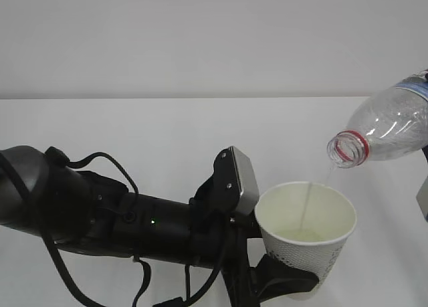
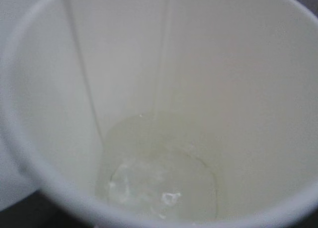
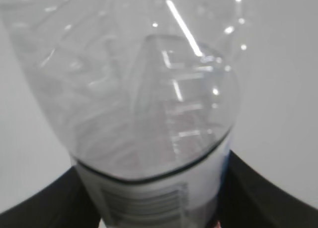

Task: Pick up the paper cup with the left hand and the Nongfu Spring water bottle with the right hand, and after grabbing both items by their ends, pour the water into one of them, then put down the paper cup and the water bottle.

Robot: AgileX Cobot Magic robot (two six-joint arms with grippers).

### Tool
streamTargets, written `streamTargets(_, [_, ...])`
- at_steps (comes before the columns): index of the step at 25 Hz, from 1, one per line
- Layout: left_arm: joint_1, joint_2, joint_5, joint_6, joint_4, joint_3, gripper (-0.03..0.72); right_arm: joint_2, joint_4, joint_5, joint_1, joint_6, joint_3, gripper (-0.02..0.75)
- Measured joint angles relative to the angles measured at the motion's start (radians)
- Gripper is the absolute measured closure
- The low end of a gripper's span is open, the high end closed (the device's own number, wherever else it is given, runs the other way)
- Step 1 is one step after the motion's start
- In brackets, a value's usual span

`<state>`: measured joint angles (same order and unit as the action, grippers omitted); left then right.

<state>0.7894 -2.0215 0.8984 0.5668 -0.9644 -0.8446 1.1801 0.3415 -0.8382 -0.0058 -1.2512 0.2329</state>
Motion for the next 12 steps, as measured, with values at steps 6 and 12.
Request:
streamTargets(6, [0.0,0.0,-0.019,0.0,0.0,0.0,0.16,0.0,-0.005,0.0,0.0,-0.006,0.0,0.28])
streamTargets(12, [0.0,0.0,-0.03,0.0,0.0,0.0,0.16,0.0,-0.008,0.0,0.0,-0.017,0.0,0.28])
